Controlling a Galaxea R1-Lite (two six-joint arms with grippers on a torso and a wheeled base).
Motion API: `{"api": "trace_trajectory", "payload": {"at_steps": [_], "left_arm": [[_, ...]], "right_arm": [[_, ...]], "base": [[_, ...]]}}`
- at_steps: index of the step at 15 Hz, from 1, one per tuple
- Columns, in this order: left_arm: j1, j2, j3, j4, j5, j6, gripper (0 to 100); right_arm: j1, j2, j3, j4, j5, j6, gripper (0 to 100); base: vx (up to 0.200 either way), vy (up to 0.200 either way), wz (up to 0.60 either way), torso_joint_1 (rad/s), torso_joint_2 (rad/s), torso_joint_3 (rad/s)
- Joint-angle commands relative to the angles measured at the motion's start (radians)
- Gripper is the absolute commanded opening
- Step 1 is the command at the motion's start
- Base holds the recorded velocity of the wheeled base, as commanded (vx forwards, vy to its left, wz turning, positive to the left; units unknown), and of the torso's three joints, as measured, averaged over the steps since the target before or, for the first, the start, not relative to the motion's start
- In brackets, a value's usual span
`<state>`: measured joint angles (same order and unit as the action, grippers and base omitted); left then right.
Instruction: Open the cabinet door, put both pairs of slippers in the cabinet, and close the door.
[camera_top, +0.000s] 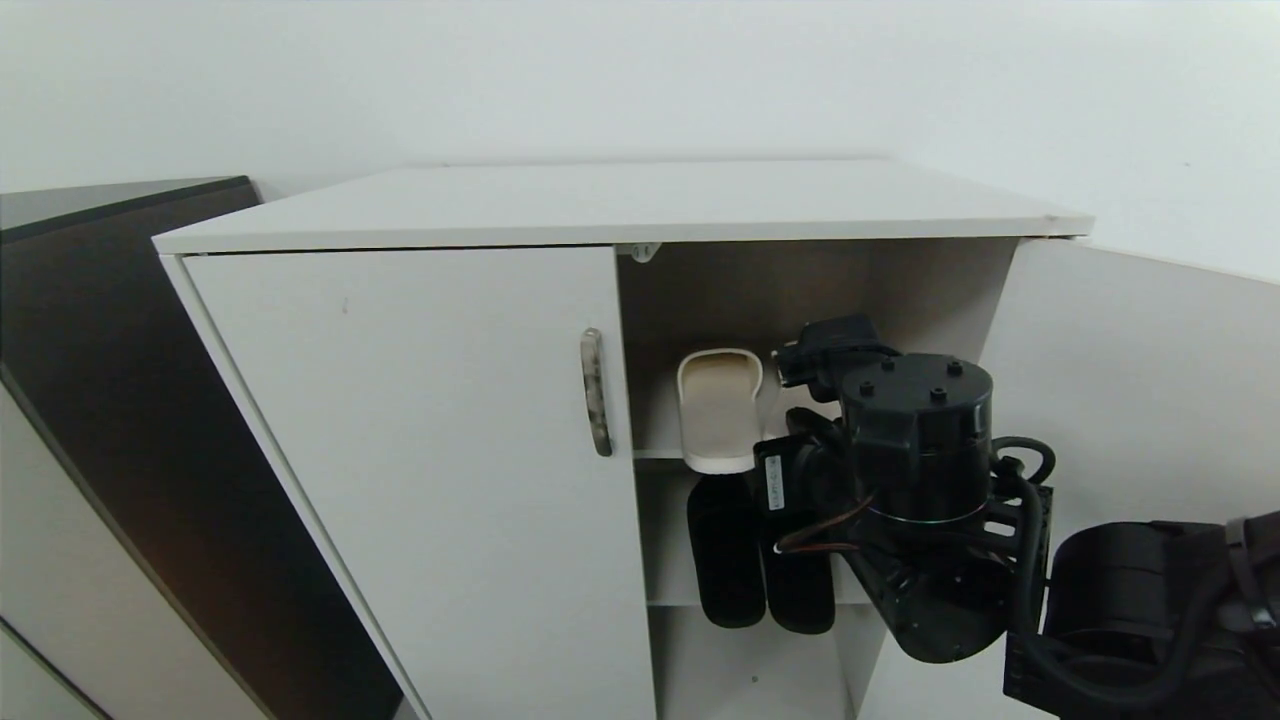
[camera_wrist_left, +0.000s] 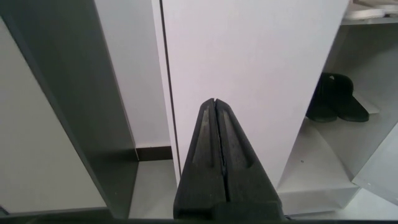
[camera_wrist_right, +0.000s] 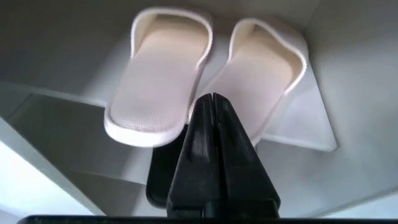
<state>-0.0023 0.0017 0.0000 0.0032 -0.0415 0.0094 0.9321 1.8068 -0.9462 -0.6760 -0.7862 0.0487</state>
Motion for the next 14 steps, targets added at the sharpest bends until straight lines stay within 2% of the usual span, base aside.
{"api": "trace_trajectory", "payload": {"at_steps": [1, 14], "left_arm": [[-0.001, 0.000, 0.000, 0.000, 0.000, 0.000, 0], [-0.001, 0.000, 0.000, 0.000, 0.000, 0.000, 0]], "right_arm": [[0.004, 0.005, 0.000, -0.001, -0.001, 0.000, 0], [0.004, 0.011, 0.027, -0.004, 0.001, 0.003, 0]], "base": [[-0.200, 0.000, 0.00, -0.007, 0.00, -0.002], [-0.200, 0.000, 0.00, 0.001, 0.00, 0.004]]}}
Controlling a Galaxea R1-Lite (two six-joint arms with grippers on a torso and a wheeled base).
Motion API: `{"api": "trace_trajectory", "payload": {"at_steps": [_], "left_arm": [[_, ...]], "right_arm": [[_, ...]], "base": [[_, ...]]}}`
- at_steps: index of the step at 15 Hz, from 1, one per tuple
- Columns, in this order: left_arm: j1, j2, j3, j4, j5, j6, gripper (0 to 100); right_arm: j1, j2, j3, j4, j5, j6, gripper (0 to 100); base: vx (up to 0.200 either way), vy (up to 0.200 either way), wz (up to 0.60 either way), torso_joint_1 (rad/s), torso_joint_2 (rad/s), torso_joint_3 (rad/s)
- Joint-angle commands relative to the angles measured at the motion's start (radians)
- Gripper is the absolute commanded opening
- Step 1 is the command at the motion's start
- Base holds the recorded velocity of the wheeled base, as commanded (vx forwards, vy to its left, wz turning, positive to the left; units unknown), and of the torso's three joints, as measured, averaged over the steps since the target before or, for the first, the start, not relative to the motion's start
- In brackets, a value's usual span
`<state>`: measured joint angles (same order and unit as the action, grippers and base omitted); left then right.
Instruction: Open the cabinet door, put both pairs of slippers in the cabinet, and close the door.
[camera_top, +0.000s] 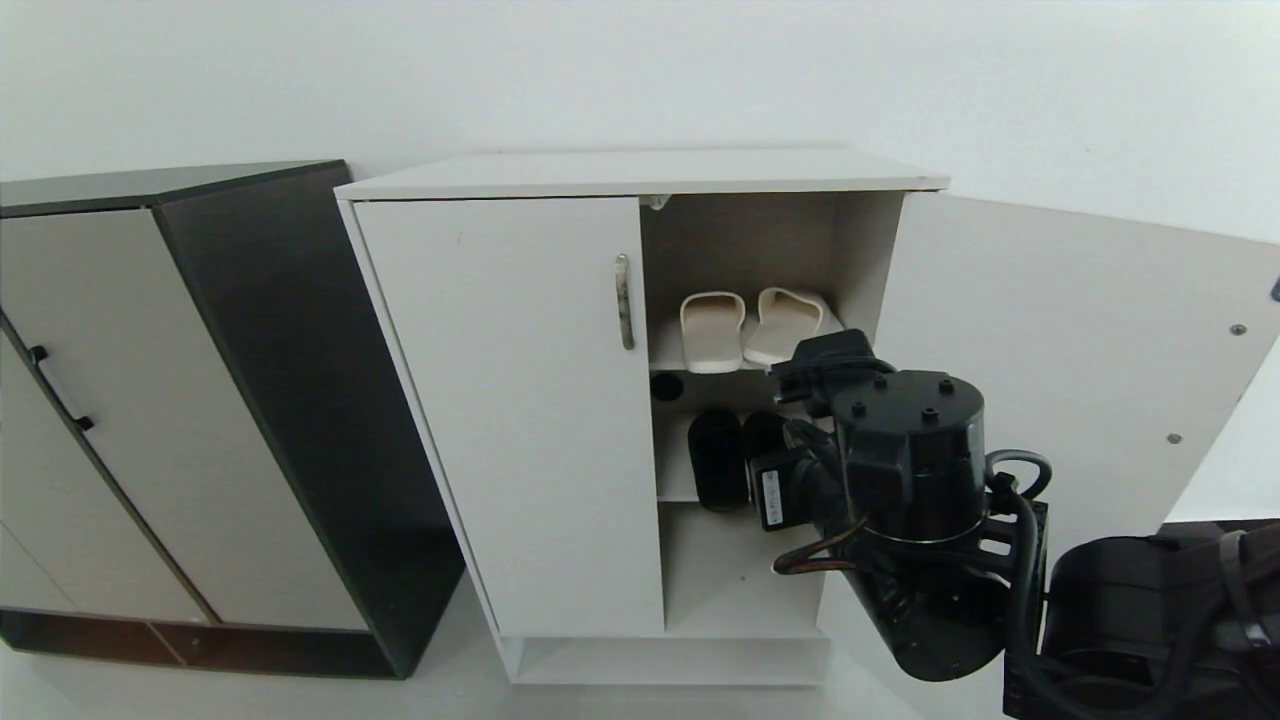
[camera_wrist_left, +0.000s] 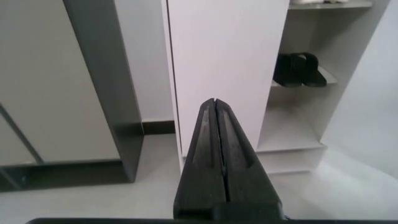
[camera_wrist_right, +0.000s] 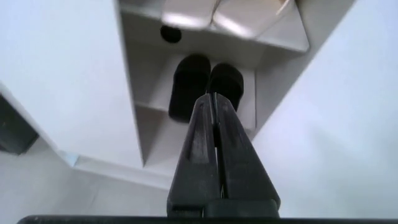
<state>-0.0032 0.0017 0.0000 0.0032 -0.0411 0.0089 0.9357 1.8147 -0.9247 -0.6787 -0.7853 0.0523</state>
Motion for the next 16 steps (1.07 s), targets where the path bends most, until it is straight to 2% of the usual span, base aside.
{"api": "trace_trajectory", "payload": {"at_steps": [1, 4, 16], "left_arm": [[0.000, 0.000, 0.000, 0.000, 0.000, 0.000, 0], [0.000, 0.000, 0.000, 0.000, 0.000, 0.000, 0], [0.000, 0.000, 0.000, 0.000, 0.001, -0.001, 0]], "right_arm": [[0.000, 0.003, 0.006, -0.001, 0.001, 0.000, 0], [0.000, 0.003, 0.007, -0.001, 0.001, 0.000, 0], [-0.003, 0.003, 0.026, -0.001, 0.003, -0.003, 0]], "base": [[-0.200, 0.000, 0.00, 0.002, 0.00, 0.007], [-0.200, 0.000, 0.00, 0.002, 0.00, 0.006], [0.000, 0.000, 0.00, 0.000, 0.00, 0.000]]}}
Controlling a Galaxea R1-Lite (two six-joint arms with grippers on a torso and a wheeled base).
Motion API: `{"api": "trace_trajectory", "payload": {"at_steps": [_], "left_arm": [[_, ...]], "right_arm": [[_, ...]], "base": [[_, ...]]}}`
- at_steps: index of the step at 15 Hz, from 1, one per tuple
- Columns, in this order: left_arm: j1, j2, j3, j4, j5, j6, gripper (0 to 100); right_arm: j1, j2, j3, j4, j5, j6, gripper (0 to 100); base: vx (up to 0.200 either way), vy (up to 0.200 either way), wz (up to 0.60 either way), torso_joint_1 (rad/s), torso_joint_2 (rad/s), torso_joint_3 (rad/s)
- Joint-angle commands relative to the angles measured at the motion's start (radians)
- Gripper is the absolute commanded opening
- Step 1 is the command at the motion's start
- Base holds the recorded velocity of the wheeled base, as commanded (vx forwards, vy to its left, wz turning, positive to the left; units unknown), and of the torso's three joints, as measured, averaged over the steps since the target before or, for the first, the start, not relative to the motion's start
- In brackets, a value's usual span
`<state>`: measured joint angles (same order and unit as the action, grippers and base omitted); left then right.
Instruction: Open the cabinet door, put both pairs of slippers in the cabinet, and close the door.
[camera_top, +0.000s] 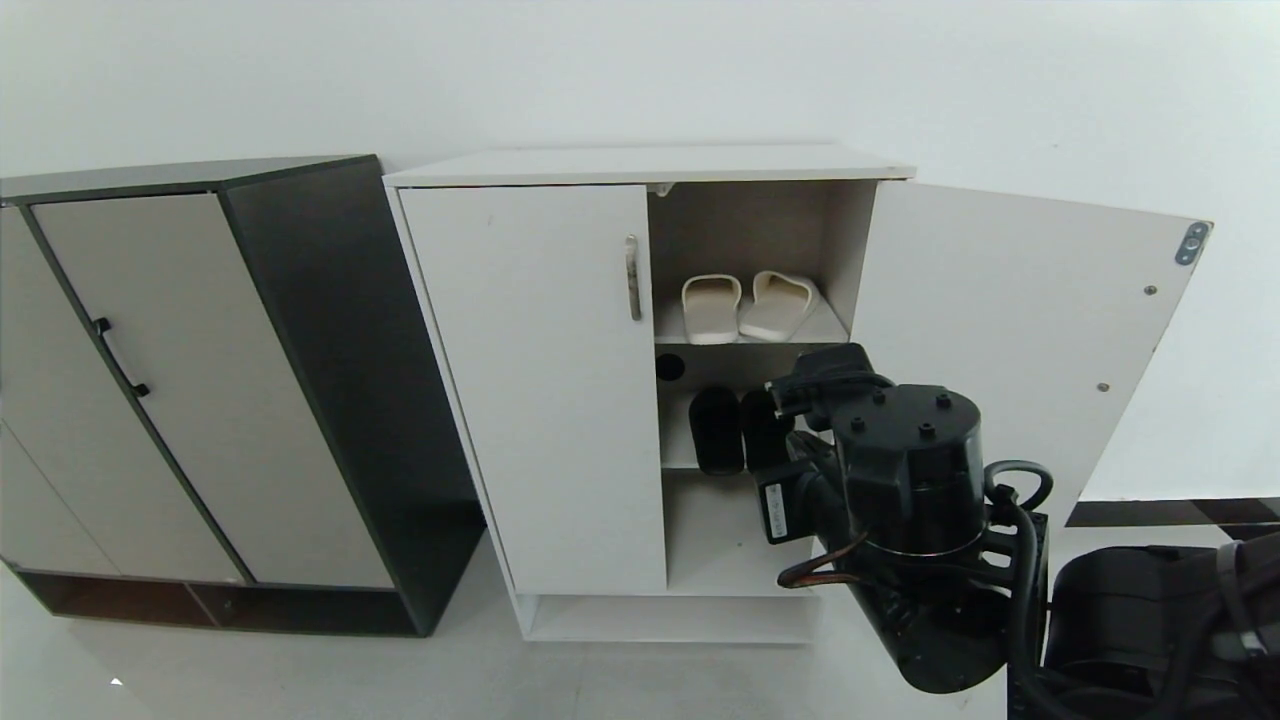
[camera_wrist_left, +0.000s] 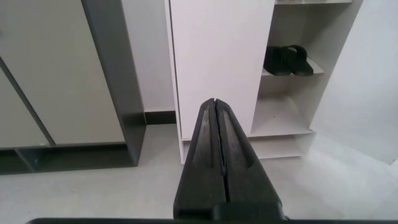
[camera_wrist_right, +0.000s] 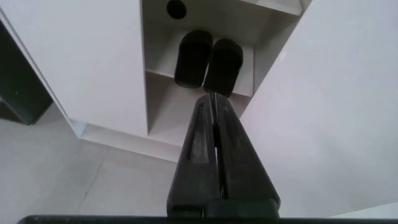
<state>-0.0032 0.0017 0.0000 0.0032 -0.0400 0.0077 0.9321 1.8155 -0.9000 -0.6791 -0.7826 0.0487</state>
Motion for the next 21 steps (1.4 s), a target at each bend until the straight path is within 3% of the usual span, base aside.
{"api": "trace_trajectory", "payload": {"at_steps": [1, 9, 21], "left_arm": [[0.000, 0.000, 0.000, 0.000, 0.000, 0.000, 0], [0.000, 0.000, 0.000, 0.000, 0.000, 0.000, 0], [0.000, 0.000, 0.000, 0.000, 0.000, 0.000, 0]], "right_arm": [[0.001, 0.004, 0.001, 0.000, 0.000, 0.000, 0], [-0.004, 0.005, 0.001, 0.003, 0.000, -0.003, 0], [-0.019, 0.005, 0.000, 0.003, 0.000, -0.003, 0]], "base": [[0.000, 0.000, 0.00, 0.000, 0.00, 0.000], [0.000, 0.000, 0.00, 0.001, -0.02, -0.019], [0.000, 0.000, 0.00, 0.093, -0.42, -0.326]]}}
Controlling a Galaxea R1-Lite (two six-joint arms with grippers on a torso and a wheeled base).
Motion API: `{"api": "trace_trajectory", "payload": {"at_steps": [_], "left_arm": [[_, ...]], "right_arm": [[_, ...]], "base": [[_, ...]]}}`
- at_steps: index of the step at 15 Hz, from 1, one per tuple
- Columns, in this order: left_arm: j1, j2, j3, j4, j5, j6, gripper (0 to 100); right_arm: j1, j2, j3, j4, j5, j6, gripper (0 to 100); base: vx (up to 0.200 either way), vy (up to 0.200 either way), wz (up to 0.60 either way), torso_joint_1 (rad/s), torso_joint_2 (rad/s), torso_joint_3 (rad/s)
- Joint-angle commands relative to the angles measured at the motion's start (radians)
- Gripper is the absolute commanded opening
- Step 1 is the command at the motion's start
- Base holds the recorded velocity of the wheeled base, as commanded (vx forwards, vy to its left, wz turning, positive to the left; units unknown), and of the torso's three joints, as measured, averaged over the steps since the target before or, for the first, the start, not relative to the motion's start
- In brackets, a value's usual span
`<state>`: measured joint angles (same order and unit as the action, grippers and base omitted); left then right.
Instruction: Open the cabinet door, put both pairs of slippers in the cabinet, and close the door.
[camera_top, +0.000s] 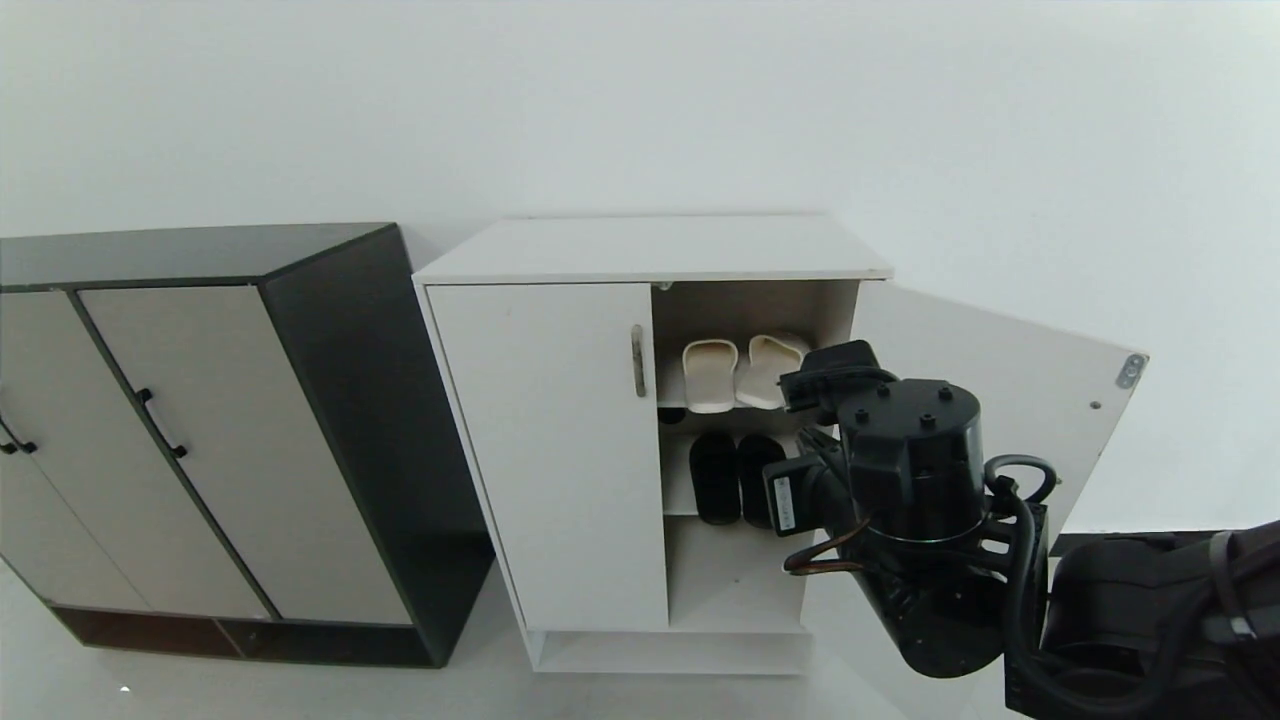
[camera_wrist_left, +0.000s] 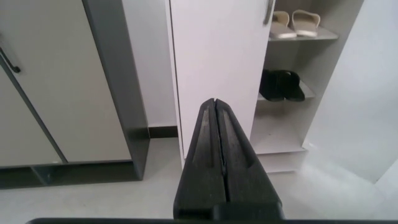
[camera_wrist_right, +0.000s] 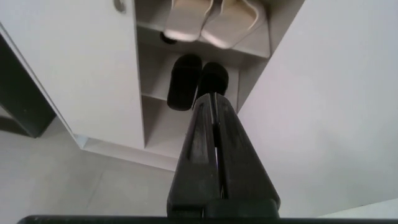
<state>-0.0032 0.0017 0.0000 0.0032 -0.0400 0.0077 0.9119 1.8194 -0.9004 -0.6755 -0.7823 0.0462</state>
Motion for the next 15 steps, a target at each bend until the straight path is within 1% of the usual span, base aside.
{"api": "trace_trajectory", "payload": {"at_steps": [1, 7, 15], "left_arm": [[0.000, 0.000, 0.000, 0.000, 0.000, 0.000, 0], [0.000, 0.000, 0.000, 0.000, 0.000, 0.000, 0], [0.000, 0.000, 0.000, 0.000, 0.000, 0.000, 0]], "right_arm": [[0.001, 0.001, 0.000, -0.001, 0.000, 0.000, 0], [-0.001, 0.009, 0.000, -0.001, 0.000, 0.000, 0], [-0.002, 0.009, 0.006, -0.004, 0.000, 0.001, 0]], "base": [[0.000, 0.000, 0.00, 0.159, -0.47, -0.320], [0.000, 0.000, 0.00, 0.183, -0.50, -0.317], [0.000, 0.000, 0.00, 0.224, -0.54, -0.316]]}}
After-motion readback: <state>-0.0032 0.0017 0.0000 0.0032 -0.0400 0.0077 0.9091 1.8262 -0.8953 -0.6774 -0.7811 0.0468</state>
